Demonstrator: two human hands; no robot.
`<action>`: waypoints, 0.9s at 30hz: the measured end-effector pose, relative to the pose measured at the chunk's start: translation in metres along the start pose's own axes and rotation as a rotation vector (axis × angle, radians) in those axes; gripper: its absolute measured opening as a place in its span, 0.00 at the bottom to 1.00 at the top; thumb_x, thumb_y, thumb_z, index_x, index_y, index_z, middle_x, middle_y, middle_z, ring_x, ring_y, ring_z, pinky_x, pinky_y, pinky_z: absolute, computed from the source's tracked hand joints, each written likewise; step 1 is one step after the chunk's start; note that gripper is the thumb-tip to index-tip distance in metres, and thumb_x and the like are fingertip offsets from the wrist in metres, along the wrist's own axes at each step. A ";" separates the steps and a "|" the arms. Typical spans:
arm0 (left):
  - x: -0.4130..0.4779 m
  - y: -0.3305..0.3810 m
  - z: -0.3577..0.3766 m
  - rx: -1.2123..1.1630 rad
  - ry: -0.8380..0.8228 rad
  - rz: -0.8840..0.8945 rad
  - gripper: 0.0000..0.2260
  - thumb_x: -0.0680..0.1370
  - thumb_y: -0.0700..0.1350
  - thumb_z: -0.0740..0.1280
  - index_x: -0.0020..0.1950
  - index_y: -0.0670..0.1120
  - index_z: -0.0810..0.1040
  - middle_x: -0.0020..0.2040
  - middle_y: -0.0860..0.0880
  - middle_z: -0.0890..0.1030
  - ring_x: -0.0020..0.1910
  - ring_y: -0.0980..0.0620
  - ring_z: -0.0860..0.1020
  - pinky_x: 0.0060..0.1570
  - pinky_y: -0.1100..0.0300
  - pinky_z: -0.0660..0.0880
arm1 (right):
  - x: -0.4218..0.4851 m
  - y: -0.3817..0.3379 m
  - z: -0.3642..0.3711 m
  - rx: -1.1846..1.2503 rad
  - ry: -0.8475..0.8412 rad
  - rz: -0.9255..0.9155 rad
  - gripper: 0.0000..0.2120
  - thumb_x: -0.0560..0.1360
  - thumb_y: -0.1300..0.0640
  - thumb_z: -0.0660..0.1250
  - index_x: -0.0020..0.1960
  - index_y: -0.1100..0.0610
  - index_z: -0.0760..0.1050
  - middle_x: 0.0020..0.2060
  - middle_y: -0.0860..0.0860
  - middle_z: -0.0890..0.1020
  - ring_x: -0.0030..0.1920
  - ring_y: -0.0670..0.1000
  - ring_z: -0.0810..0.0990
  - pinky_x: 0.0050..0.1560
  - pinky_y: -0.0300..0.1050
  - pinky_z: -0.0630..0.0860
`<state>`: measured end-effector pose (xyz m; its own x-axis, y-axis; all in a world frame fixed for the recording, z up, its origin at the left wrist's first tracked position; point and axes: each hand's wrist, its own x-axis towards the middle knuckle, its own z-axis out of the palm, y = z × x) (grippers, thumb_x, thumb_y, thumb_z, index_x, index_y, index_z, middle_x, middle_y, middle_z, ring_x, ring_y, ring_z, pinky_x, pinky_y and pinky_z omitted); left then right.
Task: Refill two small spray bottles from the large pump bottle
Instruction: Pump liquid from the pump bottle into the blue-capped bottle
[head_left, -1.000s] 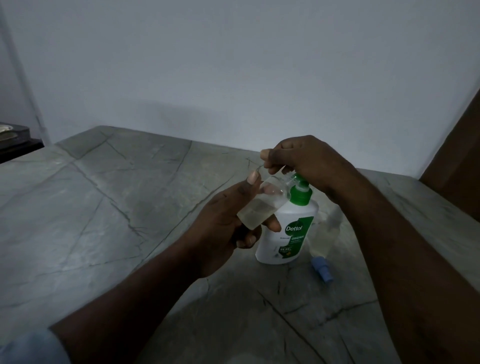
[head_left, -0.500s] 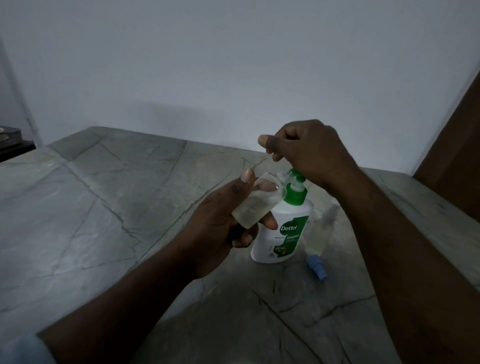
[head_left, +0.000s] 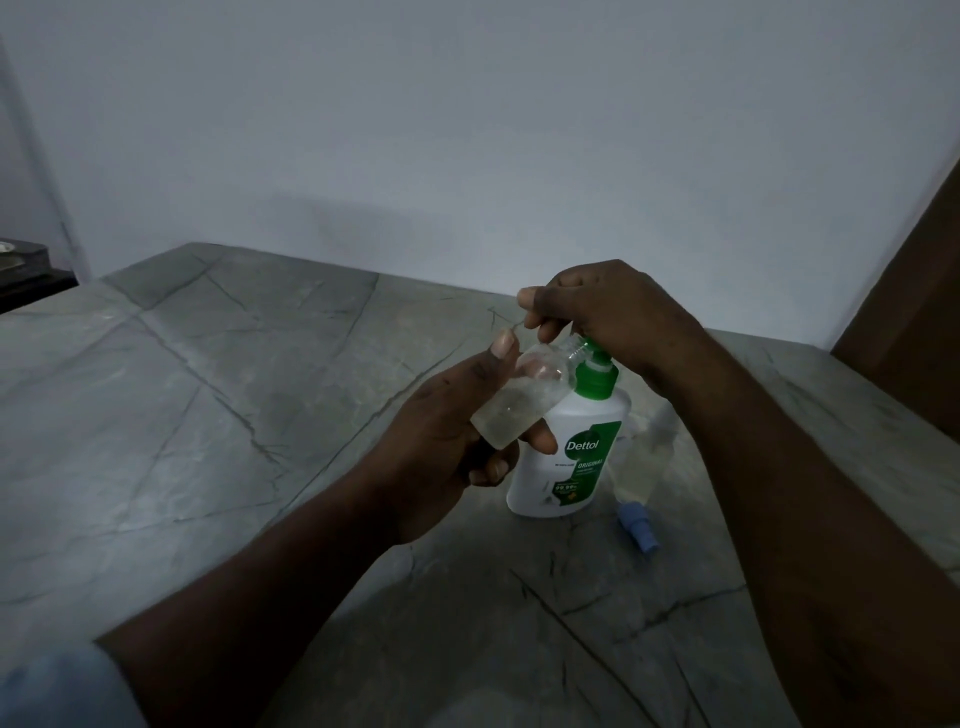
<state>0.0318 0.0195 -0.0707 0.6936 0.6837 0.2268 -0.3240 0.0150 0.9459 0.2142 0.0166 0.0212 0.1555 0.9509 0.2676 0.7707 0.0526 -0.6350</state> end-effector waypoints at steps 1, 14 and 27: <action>0.000 -0.001 0.000 -0.002 0.004 -0.007 0.25 0.80 0.65 0.59 0.63 0.48 0.81 0.41 0.42 0.82 0.28 0.53 0.70 0.26 0.62 0.65 | 0.000 0.000 0.001 -0.009 -0.017 0.007 0.15 0.79 0.43 0.68 0.46 0.53 0.86 0.40 0.46 0.86 0.38 0.43 0.80 0.43 0.43 0.71; -0.004 0.004 0.005 0.001 -0.036 0.005 0.25 0.80 0.64 0.57 0.64 0.49 0.80 0.42 0.42 0.82 0.27 0.54 0.70 0.27 0.62 0.65 | -0.003 0.000 -0.009 -0.059 0.186 -0.130 0.19 0.76 0.37 0.69 0.42 0.53 0.84 0.36 0.45 0.85 0.33 0.37 0.79 0.31 0.31 0.69; -0.002 0.002 0.002 0.019 0.003 -0.006 0.27 0.79 0.65 0.59 0.66 0.47 0.79 0.42 0.41 0.82 0.28 0.53 0.69 0.28 0.61 0.64 | 0.002 0.001 -0.001 -0.023 -0.030 0.020 0.14 0.76 0.41 0.70 0.46 0.52 0.85 0.42 0.47 0.86 0.41 0.44 0.81 0.43 0.44 0.72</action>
<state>0.0307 0.0169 -0.0693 0.6938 0.6858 0.2200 -0.3072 0.0056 0.9516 0.2155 0.0179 0.0216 0.1526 0.9606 0.2325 0.7815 0.0267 -0.6233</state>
